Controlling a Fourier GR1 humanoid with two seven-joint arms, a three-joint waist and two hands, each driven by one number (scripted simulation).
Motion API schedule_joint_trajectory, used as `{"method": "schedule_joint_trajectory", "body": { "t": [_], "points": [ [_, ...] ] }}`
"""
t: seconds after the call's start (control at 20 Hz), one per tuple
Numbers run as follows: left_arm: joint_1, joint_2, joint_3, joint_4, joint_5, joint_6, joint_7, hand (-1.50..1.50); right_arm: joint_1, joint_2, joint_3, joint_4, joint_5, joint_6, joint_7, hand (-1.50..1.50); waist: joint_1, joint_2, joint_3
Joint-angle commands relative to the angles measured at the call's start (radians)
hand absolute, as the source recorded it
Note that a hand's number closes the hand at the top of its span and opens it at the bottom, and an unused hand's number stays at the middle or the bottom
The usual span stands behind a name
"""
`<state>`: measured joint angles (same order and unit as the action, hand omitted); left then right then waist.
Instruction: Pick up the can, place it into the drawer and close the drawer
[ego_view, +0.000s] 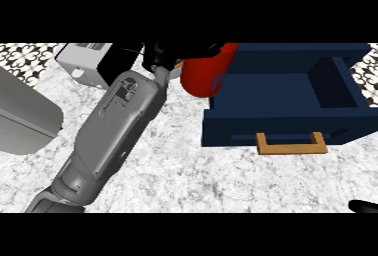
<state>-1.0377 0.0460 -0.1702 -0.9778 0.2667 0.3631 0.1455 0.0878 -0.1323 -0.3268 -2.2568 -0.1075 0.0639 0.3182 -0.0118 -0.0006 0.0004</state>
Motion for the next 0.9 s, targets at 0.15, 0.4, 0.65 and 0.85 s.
{"method": "schedule_joint_trajectory", "body": {
  "t": [0.15,0.4,0.65,0.85],
  "points": [
    [-0.225,-0.043,0.064,0.216,-0.023,-0.004,0.019,1.50,-0.040,0.009,0.011,0.060,0.021,-0.005,-0.039,-1.50,-0.012,0.007,0.000],
    [-0.328,-0.046,-0.025,0.297,0.038,0.088,0.037,1.50,-0.084,-0.032,-0.014,0.035,-0.013,-0.008,0.026,-1.50,-0.026,0.008,0.001],
    [-0.458,-0.046,-0.076,0.405,0.107,0.140,0.058,1.50,-0.124,-0.050,-0.016,0.080,-0.019,0.001,0.019,-1.50,-0.056,0.016,0.002],
    [-0.505,-0.046,-0.084,0.477,0.121,0.130,0.051,1.50,-0.025,-0.031,-0.011,-0.067,-0.048,0.016,0.072,-1.50,-0.063,0.010,0.002]
  ]
}}
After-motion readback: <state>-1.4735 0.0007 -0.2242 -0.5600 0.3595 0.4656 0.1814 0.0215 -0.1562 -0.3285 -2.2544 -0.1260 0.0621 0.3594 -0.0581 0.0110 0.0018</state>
